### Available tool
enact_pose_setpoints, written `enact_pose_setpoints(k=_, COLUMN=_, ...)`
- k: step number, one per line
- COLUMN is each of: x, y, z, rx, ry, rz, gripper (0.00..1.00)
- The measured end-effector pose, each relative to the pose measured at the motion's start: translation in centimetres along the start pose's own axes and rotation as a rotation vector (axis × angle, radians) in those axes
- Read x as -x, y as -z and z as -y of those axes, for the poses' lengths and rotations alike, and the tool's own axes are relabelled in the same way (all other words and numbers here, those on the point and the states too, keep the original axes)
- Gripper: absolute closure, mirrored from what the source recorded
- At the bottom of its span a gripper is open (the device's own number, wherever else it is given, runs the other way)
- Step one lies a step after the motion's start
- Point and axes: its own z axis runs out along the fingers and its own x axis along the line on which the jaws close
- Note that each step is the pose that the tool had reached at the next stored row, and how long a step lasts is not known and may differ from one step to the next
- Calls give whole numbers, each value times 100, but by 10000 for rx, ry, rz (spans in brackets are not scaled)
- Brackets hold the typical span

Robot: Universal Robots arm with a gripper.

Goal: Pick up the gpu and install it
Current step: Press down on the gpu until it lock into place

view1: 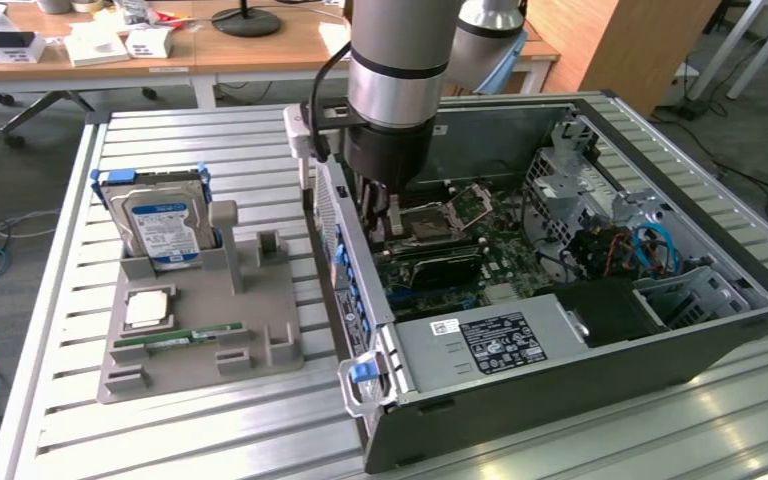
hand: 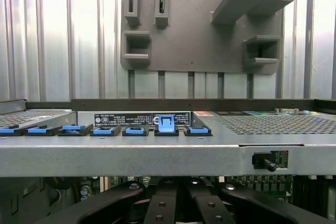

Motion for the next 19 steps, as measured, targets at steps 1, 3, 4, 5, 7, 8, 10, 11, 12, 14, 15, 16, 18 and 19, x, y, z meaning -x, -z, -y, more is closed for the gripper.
enact_pose_setpoints(k=1, x=0, y=0, z=0, rx=1, ry=1, rz=0, gripper=89)
enact_pose_setpoints(k=3, x=0, y=1, z=8, rx=3, ry=0, rz=-1, gripper=89)
enact_pose_setpoints(k=4, x=1, y=1, z=15, rx=4, ry=-1, rz=-1, gripper=89)
enact_pose_setpoints(k=5, x=1, y=1, z=24, rx=2, ry=-1, rz=-1, gripper=89)
enact_pose_setpoints(k=7, x=1, y=1, z=43, rx=1, ry=0, rz=-1, gripper=89)
enact_pose_setpoints(k=8, x=1, y=1, z=52, rx=0, ry=0, rz=-1, gripper=89)
enact_pose_setpoints(k=10, x=1, y=1, z=56, rx=0, ry=0, rz=0, gripper=89)
enact_pose_setpoints(k=11, x=1, y=0, z=56, rx=1, ry=0, rz=0, gripper=89)
enact_pose_setpoints(k=12, x=1, y=1, z=56, rx=1, ry=0, rz=0, gripper=89)
enact_pose_setpoints(k=14, x=2, y=0, z=48, rx=0, ry=-1, rz=0, gripper=89)
enact_pose_setpoints(k=15, x=1, y=0, z=38, rx=-2, ry=0, rz=-1, gripper=89)
enact_pose_setpoints(k=16, x=1, y=0, z=25, rx=-4, ry=1, rz=0, gripper=89)
enact_pose_setpoints(k=18, x=0, y=-1, z=-2, rx=-11, ry=3, rz=0, gripper=89)
enact_pose_setpoints(k=19, x=0, y=-1, z=-13, rx=-12, ry=4, rz=0, gripper=89)
